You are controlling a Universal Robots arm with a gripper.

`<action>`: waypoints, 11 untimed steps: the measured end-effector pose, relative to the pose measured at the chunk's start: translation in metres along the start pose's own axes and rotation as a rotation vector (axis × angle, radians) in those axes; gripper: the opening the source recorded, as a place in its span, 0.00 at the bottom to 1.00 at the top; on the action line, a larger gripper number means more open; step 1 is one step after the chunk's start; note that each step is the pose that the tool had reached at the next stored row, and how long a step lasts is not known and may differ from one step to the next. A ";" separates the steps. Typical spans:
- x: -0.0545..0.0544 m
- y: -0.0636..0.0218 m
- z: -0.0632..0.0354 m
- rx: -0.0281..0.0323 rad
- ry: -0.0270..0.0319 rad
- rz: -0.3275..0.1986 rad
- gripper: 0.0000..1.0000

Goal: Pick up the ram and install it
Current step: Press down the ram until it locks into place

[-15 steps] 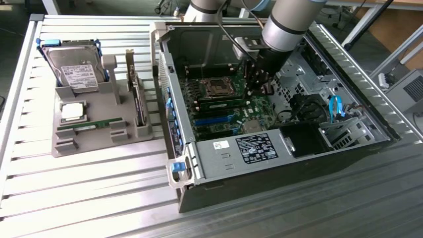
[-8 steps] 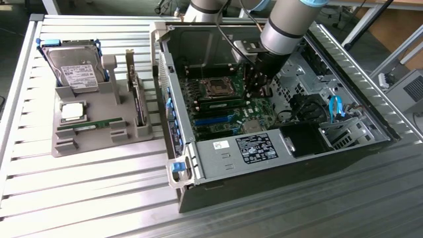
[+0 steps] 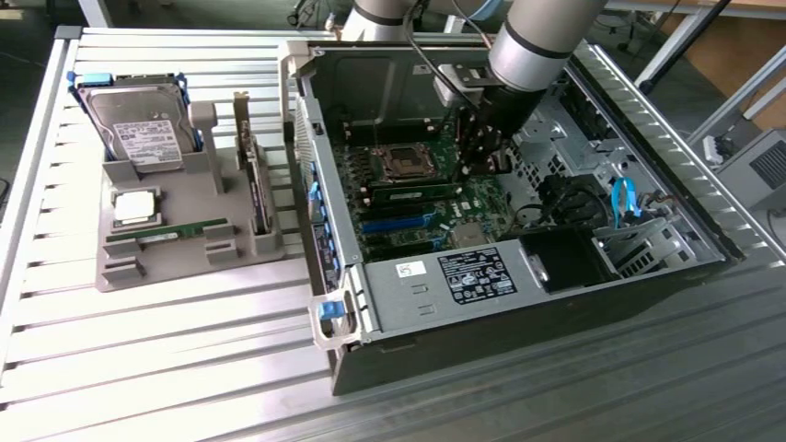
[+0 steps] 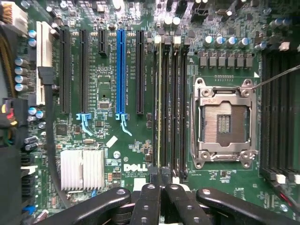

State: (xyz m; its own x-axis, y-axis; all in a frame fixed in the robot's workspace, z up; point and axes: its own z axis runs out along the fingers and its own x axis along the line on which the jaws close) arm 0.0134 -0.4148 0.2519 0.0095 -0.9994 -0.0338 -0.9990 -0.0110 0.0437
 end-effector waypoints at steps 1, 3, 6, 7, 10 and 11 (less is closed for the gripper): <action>0.000 0.0005 -0.0046 0.0000 0.0000 0.000 0.09; 0.000 0.0061 -0.0046 0.0014 -0.0002 0.000 0.09; 0.000 0.0220 -0.0040 0.0058 0.0001 0.000 0.09; 0.000 0.0263 -0.0038 0.0064 0.0002 0.000 0.09; -0.001 0.0359 -0.0034 0.0072 0.0001 -0.001 0.09; -0.001 0.0402 -0.0032 0.0075 0.0000 -0.001 0.09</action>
State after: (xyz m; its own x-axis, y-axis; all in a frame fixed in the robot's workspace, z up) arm -0.0266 -0.4148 0.2568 0.0100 -0.9994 -0.0338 -0.9993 -0.0113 0.0362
